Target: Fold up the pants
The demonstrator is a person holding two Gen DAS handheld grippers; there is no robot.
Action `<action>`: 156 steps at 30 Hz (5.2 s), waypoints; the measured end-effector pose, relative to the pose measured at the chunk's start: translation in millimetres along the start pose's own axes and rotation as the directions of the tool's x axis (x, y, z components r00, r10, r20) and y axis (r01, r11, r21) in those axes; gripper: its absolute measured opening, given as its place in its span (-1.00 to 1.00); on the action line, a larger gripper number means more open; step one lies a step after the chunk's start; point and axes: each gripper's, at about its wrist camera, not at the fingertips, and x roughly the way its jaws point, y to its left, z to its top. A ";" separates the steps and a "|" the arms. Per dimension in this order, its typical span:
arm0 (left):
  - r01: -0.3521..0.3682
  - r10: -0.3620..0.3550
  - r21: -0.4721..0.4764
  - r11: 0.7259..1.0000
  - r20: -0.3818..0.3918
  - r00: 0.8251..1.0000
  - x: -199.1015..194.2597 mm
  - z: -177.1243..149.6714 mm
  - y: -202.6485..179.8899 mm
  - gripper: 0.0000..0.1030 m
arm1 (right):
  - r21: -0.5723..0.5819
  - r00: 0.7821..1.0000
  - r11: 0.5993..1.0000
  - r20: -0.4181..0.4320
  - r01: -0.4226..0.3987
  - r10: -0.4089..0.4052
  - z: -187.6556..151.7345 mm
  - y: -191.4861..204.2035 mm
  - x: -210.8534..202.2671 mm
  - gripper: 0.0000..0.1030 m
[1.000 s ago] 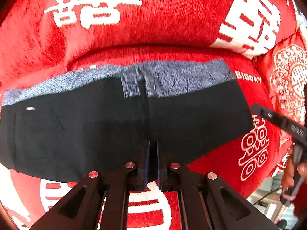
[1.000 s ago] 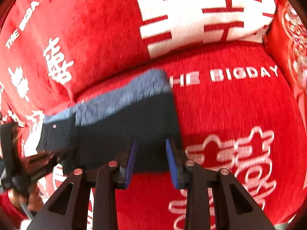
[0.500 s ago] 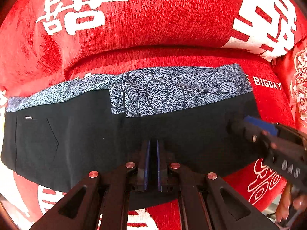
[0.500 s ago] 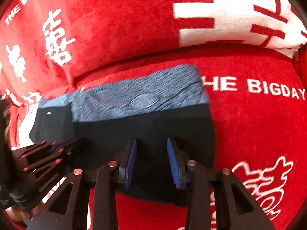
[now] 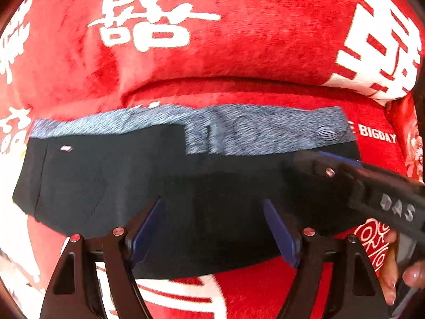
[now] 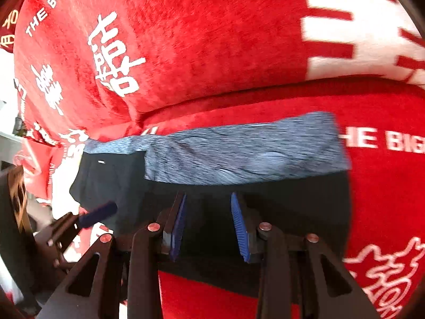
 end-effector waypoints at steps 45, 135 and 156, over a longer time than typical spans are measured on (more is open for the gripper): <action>-0.087 0.050 -0.189 0.978 -0.193 0.980 -18.4 -83.9 140.7 0.53 | 0.058 0.970 0.981 -0.167 0.186 -0.174 -108.4 80.4 -16.1 0.54; -0.353 0.334 0.022 0.935 0.271 0.903 5.7 -38.8 236.7 -0.32 | -0.420 0.798 0.891 -0.590 -0.172 -0.124 95.6 383.8 186.9 0.77; -0.232 0.088 0.254 0.939 0.474 0.876 -96.2 -24.6 94.5 -0.32 | -0.148 0.919 0.942 -0.307 -0.302 0.247 87.7 208.6 -6.4 -0.64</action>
